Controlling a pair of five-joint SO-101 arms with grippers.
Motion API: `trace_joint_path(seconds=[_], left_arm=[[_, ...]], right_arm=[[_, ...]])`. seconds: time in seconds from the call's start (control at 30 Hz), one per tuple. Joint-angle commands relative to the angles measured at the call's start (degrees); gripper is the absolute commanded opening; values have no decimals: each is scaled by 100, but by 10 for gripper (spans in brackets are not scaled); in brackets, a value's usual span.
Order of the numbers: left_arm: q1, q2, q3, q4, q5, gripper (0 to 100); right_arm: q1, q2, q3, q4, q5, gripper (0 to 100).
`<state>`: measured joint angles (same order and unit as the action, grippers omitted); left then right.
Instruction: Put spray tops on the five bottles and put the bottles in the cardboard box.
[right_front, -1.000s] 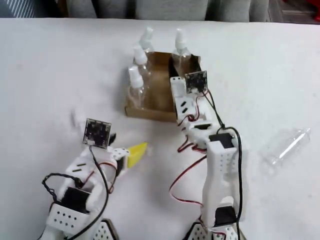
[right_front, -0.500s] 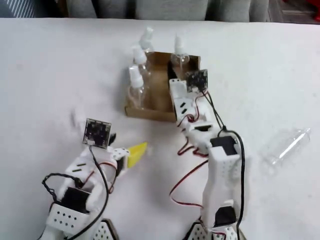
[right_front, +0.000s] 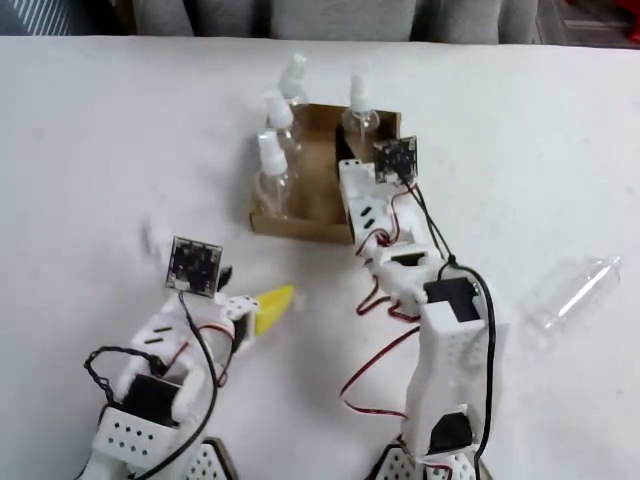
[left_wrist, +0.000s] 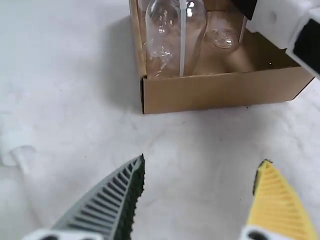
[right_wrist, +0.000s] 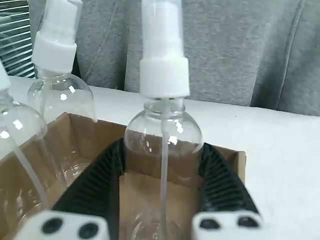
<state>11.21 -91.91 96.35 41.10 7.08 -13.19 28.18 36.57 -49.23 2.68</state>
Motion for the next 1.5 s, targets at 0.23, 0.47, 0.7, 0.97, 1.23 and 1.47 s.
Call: trace_joint_path(seconds=[0.23, 0.47, 0.7, 0.97, 1.23, 1.47], left_arm=[[-4, -92, 53, -141, -70, 338], [-4, -92, 53, -141, -70, 338], [-4, -92, 53, -141, -70, 338], [-4, -92, 62, -141, -70, 338], [-4, -92, 62, -149, -70, 338], [-13, -92, 62, -273, -35, 338]], right_arm=[[-75, -171, 88, 127, -26, 17], [-189, -189, 527, 92, 536, 17], [-154, -154, 633, 101, 615, 17], [-145, -207, 888, 101, 651, 17], [-48, -374, 879, 92, 607, 17], [-40, -532, 914, 101, 598, 17]])
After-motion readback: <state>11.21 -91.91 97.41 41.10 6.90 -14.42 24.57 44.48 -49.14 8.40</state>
